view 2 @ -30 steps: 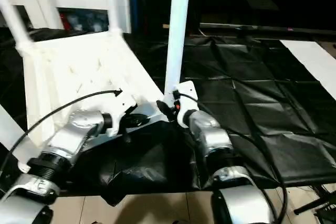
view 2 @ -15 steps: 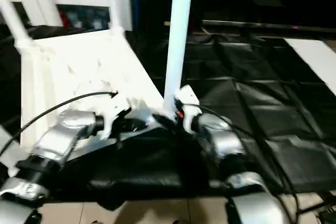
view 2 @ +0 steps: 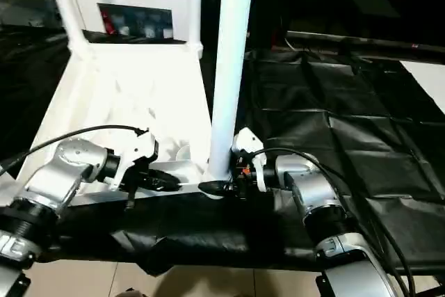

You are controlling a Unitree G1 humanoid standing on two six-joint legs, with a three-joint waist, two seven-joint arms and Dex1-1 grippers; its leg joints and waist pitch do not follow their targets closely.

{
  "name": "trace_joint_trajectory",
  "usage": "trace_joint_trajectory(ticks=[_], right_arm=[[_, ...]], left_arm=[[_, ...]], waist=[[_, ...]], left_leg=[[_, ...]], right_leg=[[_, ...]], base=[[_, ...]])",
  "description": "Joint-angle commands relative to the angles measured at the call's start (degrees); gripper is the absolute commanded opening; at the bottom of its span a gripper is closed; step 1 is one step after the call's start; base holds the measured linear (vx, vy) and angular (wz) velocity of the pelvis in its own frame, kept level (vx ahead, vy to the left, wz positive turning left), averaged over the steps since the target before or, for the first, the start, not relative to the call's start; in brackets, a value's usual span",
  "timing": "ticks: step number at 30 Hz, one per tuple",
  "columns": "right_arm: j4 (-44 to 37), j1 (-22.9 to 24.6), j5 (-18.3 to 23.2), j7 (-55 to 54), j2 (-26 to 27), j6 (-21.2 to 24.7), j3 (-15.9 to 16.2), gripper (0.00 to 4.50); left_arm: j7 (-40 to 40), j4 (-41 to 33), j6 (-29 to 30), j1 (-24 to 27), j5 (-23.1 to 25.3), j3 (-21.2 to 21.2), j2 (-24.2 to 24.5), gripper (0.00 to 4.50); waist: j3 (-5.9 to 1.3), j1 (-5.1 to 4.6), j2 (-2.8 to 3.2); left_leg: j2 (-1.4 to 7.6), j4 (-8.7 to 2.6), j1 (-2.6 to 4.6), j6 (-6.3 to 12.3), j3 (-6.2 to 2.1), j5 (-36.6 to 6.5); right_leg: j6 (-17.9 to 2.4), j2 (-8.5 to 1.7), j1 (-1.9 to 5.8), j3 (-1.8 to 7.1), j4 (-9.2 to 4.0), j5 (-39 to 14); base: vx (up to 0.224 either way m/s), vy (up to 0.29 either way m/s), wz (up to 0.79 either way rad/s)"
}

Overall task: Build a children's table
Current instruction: Rotate leg to tighten

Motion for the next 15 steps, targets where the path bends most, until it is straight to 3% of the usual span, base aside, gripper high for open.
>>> trace_joint_trajectory(ticks=[1,8,10,12,13,15], right_arm=[[-1.6,-0.2,0.0,1.6,0.3,1.0,1.8,3.49],[-2.7,0.5,1.1,1.9,0.6,2.9,1.6,2.98],[-2.1,0.7,1.4,-1.2,2.1,3.0,0.3,2.82],[-0.1,0.2,0.5,-6.6,3.8,2.4,-0.9,2.74],[0.3,0.2,0.3,-7.7,4.1,2.1,-1.1,2.74],[2.1,-0.4,-0.4,-12.1,5.5,2.2,-2.0,2.72]], left_arm=[[-2.0,-0.1,-1.0,-0.8,0.8,-2.5,-1.0,0.00],[-1.3,-0.4,-0.9,-0.5,0.1,-2.1,-1.3,0.00],[4.1,0.9,-1.1,-1.3,0.3,-0.8,-3.4,0.00],[8.6,2.1,-0.2,-2.1,0.7,0.2,-5.2,0.00],[9.3,2.2,-0.1,-2.2,0.8,0.4,-5.6,0.00],[11.5,2.5,0.6,-2.5,1.1,0.8,-6.6,0.00]], waist=[[-3.45,-0.05,0.30],[-3.75,0.19,0.28],[-3.73,0.23,0.27],[-3.62,0.30,0.18],[-3.56,0.35,0.49],[-3.42,0.02,0.22]], left_leg=[[-0.05,-3.79,0.38,1.13,0.85,-17.8],[-0.07,-3.56,0.16,1.61,0.96,-14.4],[-0.07,-3.53,0.12,1.63,1.00,-14.2],[-0.21,-3.52,0.33,1.19,1.07,-15.6],[-0.19,-3.59,0.44,0.81,0.98,-16.3],[-0.32,-3.77,0.37,0.06,0.77,-18.4]], right_leg=[[-11.2,-1.56,2.51,1.24,-3.85,-18.5],[-12.5,-1.45,2.83,1.19,-3.22,-13.4],[-12.7,-1.44,2.82,1.18,-3.15,-12.6],[-12.3,-1.51,2.55,1.26,-3.51,-15.1],[-12.1,-1.60,2.46,1.29,-3.63,-16.1],[-10.1,-1.72,2.41,1.23,-4.17,-21.4]], base=[[0.000,0.000,0.00],[0.000,0.000,0.00],[0.000,0.000,0.00],[0.000,0.000,0.00],[0.000,0.000,0.00],[0.000,0.000,0.00]])
